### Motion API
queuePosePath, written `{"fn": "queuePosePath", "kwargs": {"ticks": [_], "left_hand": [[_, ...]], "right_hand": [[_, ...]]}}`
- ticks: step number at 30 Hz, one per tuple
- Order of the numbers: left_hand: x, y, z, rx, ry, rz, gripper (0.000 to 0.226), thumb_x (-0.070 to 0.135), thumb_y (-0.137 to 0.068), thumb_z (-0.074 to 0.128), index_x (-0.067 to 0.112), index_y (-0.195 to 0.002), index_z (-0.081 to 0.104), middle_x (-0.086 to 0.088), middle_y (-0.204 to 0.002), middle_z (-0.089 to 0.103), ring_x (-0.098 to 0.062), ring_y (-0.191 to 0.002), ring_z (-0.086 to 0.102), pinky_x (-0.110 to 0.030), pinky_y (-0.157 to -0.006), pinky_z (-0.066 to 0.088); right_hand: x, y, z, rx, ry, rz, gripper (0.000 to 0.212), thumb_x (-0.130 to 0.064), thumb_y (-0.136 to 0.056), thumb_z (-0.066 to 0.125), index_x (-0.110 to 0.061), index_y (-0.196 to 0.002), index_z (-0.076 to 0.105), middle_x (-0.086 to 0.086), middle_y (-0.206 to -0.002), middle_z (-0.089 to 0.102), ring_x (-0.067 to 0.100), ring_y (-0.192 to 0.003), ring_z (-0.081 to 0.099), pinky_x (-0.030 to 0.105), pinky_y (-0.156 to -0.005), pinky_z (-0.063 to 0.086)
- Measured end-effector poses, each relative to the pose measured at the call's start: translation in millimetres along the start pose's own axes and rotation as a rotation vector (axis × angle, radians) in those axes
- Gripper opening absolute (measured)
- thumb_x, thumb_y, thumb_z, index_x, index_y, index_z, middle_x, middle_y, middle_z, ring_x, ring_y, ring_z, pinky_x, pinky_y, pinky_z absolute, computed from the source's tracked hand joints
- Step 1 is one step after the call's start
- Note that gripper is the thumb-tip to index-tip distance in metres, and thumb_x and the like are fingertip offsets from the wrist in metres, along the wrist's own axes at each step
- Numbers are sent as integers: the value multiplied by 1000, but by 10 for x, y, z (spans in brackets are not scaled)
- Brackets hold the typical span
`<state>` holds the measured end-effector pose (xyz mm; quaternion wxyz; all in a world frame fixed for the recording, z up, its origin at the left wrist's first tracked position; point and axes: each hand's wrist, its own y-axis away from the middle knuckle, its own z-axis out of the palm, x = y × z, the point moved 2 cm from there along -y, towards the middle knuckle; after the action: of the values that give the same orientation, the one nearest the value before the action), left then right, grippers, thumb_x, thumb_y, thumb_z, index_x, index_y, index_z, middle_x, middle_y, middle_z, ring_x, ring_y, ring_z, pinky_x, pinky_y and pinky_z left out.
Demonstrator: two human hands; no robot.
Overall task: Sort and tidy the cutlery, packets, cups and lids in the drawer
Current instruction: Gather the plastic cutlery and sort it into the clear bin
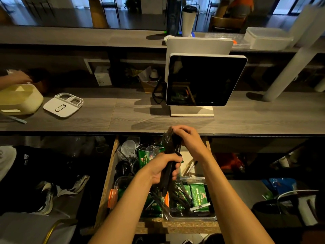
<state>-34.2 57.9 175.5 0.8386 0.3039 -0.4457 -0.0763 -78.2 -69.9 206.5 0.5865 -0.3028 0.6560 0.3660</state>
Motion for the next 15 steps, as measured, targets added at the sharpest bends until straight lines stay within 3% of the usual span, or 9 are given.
{"fn": "queuePosePath", "kwargs": {"ticks": [2, 5, 7, 9, 11, 15], "left_hand": [[19, -2, -9, 20, 29, 18, 27, 10, -93, 58, 12, -65, 57, -2, -58, 49, -13, -44, 46, -25, -47, 42], [41, -27, 2, 118, 139, 62, 23, 13, -95, 55, 12, -72, 55, -1, -56, 48, -13, -39, 42, -23, -43, 38], [102, -46, 10, 199, 193, 150, 21, 13, -96, 56, 12, -75, 56, 0, -54, 48, -12, -39, 42, -22, -41, 37], [201, -57, -23, 270, 281, 270, 16, 13, -93, 61, 11, -77, 60, 1, -56, 52, -12, -42, 48, -23, -43, 41], [322, -40, -83, 338, 415, 386, 14, 15, -93, 63, 9, -80, 64, -2, -63, 60, -13, -52, 57, -25, -50, 49], [482, 34, -147, 389, 663, 581, 5, 16, -93, 64, 11, -95, 62, 1, -72, 62, -11, -62, 60, -28, -63, 52]], "right_hand": [[-29, 17, 62, -19, -17, 26, 30, -26, -104, 44, -15, -101, 71, -4, -93, 72, 9, -91, 67, 27, -87, 51], [13, 39, 151, -52, -30, 61, 44, -49, -102, 38, -24, -132, 57, 2, -135, 59, 12, -125, 54, 37, -108, 43], [48, 70, 175, 33, -260, 128, 46, -53, -100, 37, -31, -139, 45, 5, -151, 42, 21, -137, 42, 44, -112, 38], [139, 147, 169, 169, -481, 207, 37, -50, -102, 32, -28, -126, 50, 10, -144, 48, 28, -127, 52, 41, -99, 47], [277, 269, 217, 202, -559, 309, 53, -53, -102, 27, -17, -132, 52, 12, -131, 58, 26, -112, 61, 36, -85, 50], [378, 458, 393, 191, -769, 464, 65, -61, -96, 36, -10, -123, 67, 20, -129, 61, 35, -121, 57, 42, -93, 51]]}}
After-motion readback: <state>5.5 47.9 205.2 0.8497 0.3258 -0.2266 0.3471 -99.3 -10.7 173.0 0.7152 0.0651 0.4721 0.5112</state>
